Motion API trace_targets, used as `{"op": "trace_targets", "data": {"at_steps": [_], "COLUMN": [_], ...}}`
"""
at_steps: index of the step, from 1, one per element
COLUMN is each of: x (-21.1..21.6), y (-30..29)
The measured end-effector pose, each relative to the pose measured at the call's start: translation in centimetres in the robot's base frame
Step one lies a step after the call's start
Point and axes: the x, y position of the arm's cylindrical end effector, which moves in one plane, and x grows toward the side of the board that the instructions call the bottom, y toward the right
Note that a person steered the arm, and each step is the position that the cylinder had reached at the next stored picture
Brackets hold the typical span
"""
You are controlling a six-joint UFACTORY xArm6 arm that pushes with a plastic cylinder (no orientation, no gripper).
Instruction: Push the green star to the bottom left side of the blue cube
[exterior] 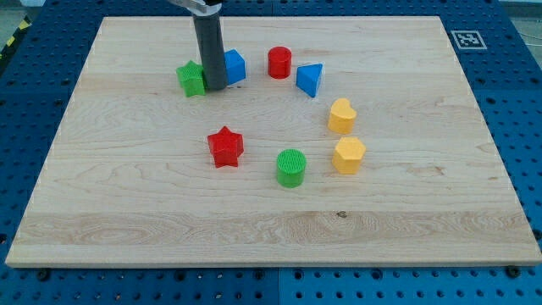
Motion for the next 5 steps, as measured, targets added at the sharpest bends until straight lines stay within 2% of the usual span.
{"op": "trace_targets", "data": {"at_steps": [3,4,5], "x": [-1.0,-4.3,-6.2], "y": [-0.4,-1.4,-5.2]}}
